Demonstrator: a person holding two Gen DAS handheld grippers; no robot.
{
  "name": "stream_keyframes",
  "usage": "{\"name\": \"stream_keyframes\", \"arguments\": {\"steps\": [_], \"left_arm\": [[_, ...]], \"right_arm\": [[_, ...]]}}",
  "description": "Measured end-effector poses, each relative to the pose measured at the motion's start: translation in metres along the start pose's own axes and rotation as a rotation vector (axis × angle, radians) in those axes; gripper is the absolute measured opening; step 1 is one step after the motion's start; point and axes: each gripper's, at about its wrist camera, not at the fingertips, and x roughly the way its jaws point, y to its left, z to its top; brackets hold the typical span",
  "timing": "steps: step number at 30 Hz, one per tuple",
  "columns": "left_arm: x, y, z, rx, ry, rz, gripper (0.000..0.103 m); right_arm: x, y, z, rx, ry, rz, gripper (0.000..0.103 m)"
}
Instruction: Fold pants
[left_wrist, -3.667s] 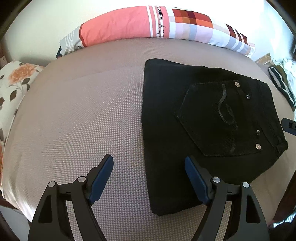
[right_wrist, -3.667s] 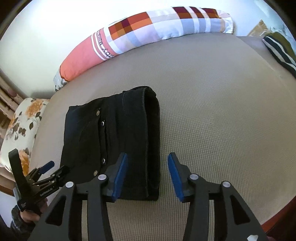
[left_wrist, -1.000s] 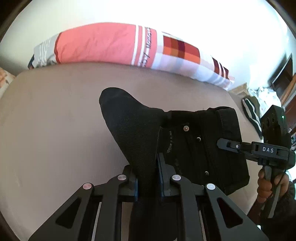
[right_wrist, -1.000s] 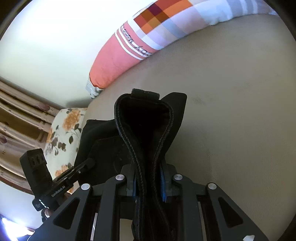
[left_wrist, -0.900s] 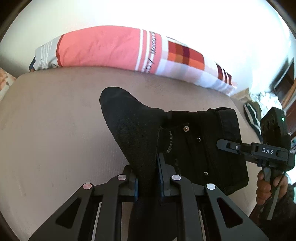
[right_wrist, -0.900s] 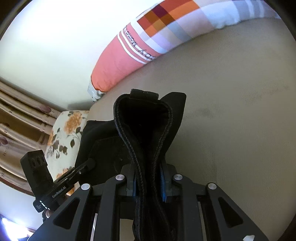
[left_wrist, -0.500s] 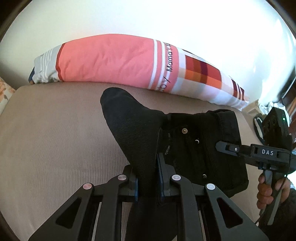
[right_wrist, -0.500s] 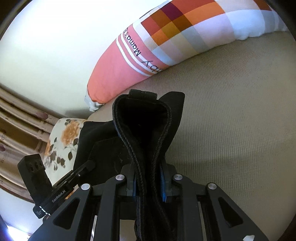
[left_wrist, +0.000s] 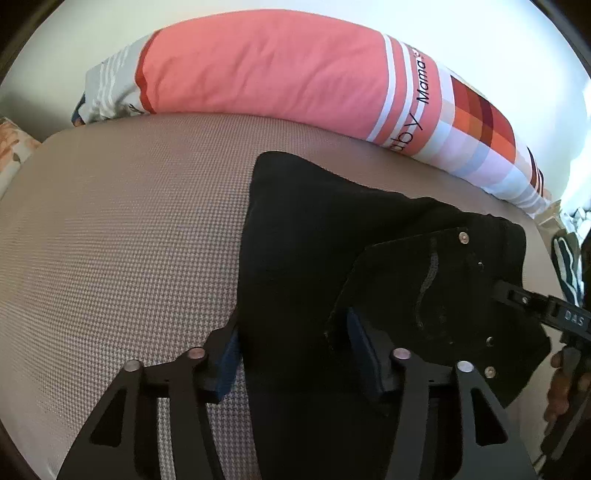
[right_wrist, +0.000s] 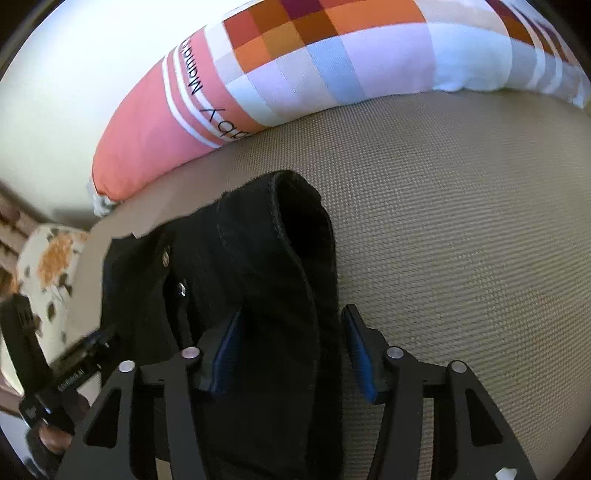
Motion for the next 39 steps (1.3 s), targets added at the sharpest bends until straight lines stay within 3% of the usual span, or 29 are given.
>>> {"name": "stream_keyframes", "arguments": {"steps": [5, 9, 12, 15, 17, 21, 28, 39], "left_arm": [[-0.012, -0.01, -0.007, 0.035, -0.008, 0.065, 0.062], [-0.03, -0.02, -0.02, 0.075, -0.024, 0.179, 0.063], [-0.046, -0.023, -0.034, 0.073, -0.032, 0.229, 0.066], [-0.066, -0.028, -0.047, 0.068, -0.042, 0.247, 0.066], [-0.082, -0.032, -0.057, 0.07, -0.056, 0.272, 0.066], [-0.119, -0.041, -0.075, 0.074, -0.112, 0.283, 0.066], [-0.171, -0.05, -0.103, 0.071, -0.198, 0.316, 0.066], [-0.203, -0.063, -0.141, 0.048, -0.223, 0.295, 0.066]], "right_arm": [[-0.012, -0.006, -0.014, 0.0, 0.014, -0.02, 0.056], [-0.034, -0.001, -0.021, -0.005, -0.005, -0.051, 0.057], [-0.063, 0.012, -0.025, -0.03, -0.099, -0.071, 0.059], [-0.089, 0.031, -0.034, -0.074, -0.165, -0.1, 0.072], [-0.107, 0.046, -0.046, -0.114, -0.204, -0.119, 0.073], [-0.133, 0.073, -0.074, -0.171, -0.244, -0.145, 0.082], [-0.158, 0.103, -0.119, -0.247, -0.283, -0.202, 0.088], [-0.173, 0.114, -0.164, -0.268, -0.314, -0.212, 0.092]]}}
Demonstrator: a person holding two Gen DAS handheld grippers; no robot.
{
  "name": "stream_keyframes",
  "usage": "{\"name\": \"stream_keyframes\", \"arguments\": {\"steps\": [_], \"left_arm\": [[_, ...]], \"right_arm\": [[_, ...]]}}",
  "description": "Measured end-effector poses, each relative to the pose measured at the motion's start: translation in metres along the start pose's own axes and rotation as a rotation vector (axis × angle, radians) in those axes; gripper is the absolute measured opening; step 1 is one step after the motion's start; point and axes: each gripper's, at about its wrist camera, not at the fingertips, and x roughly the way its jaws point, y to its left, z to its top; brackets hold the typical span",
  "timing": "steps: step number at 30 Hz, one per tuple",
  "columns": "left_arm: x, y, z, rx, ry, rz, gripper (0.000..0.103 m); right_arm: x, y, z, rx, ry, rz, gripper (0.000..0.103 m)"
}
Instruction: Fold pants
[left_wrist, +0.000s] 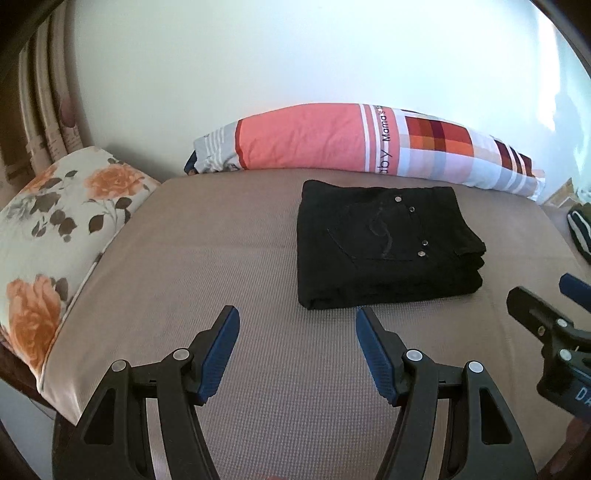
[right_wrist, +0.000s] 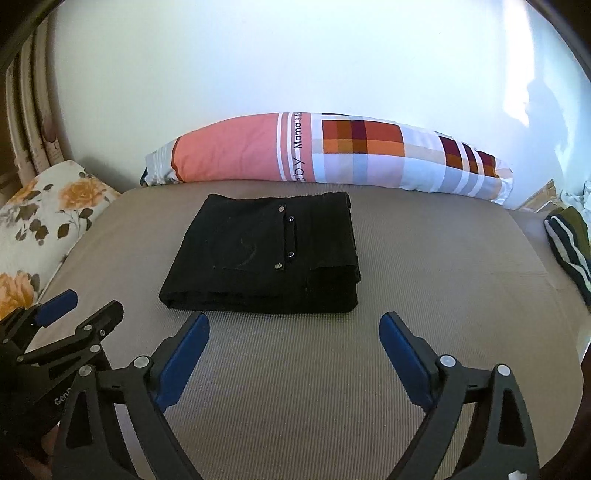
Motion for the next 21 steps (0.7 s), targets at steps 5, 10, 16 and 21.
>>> {"name": "stream_keyframes", "arguments": {"steps": [5, 10, 16, 21], "left_arm": [[-0.003, -0.002, -0.008, 0.003, 0.005, 0.007, 0.066], [-0.003, -0.005, -0.013, 0.012, 0.007, 0.016, 0.066], [-0.005, -0.006, -0.018, 0.015, -0.003, 0.018, 0.066], [-0.002, -0.006, -0.023, 0.011, 0.008, 0.02, 0.066]], "right_arm": [[0.0, -0.003, -0.008, 0.009, 0.006, 0.009, 0.092], [0.002, -0.002, -0.014, -0.002, 0.008, 0.019, 0.092], [0.0, 0.001, -0.02, -0.031, -0.005, 0.008, 0.092], [-0.001, 0.002, -0.021, -0.045, -0.016, -0.016, 0.093]]}}
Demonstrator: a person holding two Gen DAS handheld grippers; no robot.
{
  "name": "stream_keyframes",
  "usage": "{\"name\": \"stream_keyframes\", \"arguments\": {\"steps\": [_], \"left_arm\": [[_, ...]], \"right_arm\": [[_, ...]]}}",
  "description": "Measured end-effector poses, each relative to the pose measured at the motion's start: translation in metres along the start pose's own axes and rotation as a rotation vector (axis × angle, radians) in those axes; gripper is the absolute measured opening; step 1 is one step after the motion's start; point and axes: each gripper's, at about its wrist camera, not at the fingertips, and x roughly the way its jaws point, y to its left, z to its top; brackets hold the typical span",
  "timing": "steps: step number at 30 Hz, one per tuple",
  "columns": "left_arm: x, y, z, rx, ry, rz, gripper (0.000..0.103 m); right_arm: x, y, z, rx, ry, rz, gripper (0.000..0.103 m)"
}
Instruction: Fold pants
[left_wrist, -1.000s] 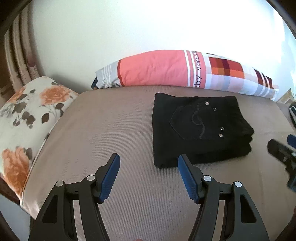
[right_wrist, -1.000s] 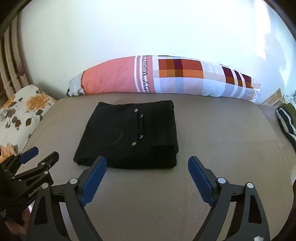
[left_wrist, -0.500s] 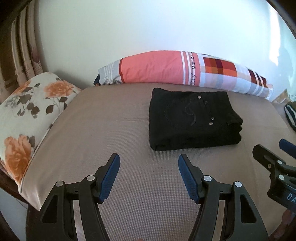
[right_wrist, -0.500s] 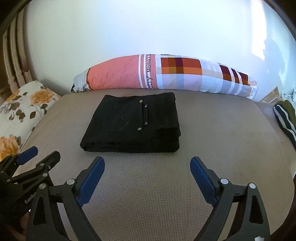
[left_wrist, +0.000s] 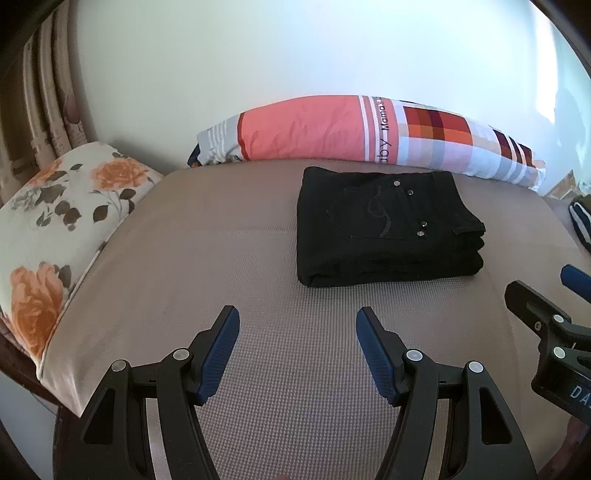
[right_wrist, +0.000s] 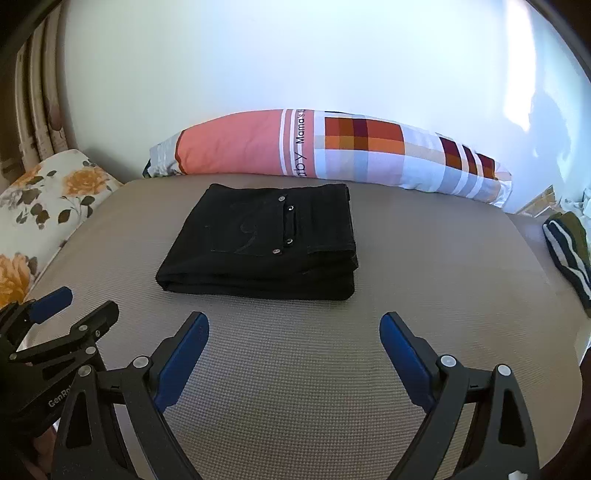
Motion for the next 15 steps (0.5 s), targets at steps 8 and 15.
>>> {"name": "stream_keyframes", "arguments": {"steps": [8, 15], "left_arm": [[-0.0012, -0.0038, -0.0028, 0.017, -0.012, 0.009, 0.066], [-0.0026, -0.0033, -0.0034, 0.018, -0.018, 0.015, 0.066]], "right_arm": [[0.0026, -0.001, -0.0022, 0.009, 0.009, 0.006, 0.094], [0.0046, -0.0016, -0.0037, 0.01, 0.016, 0.002, 0.094]]}}
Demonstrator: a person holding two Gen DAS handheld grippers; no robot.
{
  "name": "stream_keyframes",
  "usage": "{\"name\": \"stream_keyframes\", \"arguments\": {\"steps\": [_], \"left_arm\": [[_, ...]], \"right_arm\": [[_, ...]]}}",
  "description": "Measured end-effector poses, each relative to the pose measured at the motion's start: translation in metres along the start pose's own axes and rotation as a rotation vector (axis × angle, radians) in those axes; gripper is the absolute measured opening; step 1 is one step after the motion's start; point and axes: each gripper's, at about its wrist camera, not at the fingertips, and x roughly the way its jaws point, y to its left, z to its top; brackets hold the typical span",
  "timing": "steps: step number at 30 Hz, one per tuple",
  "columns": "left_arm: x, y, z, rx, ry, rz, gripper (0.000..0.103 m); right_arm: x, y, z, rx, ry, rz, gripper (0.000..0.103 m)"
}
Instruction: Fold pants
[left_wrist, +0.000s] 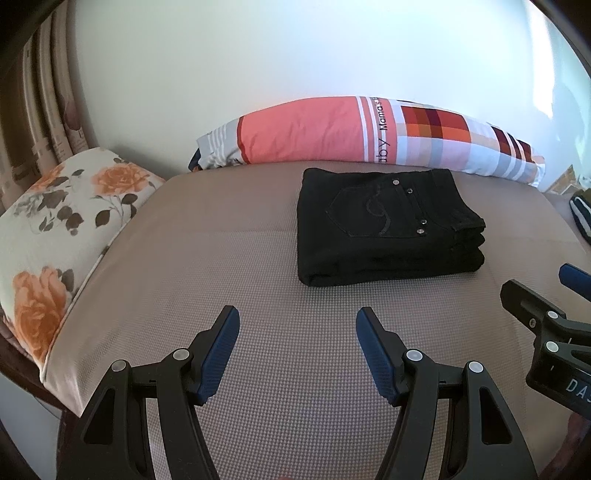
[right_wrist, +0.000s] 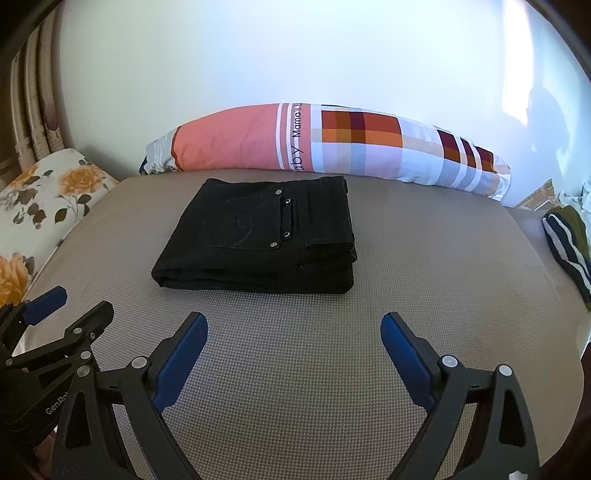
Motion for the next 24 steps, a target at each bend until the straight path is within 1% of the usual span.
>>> {"name": "stream_keyframes", "arguments": {"steps": [6, 11, 24], "left_arm": [[0.0009, -0.0006, 0.0008, 0.005, 0.0, 0.004, 0.066], [0.0028, -0.0006, -0.0001, 0.004, 0.002, -0.013, 0.066], [0.005, -0.0022, -0.0034, 0.01, 0.006, 0.001, 0.066]], "right_arm": [[0.003, -0.0019, -0.0016, 0.011, 0.014, 0.001, 0.094], [0.0043, -0.0018, -0.0027, 0.011, 0.02, -0.001, 0.094], [0.0069, 0.002, -0.0043, 0.002, 0.034, -0.005, 0.094]]}}
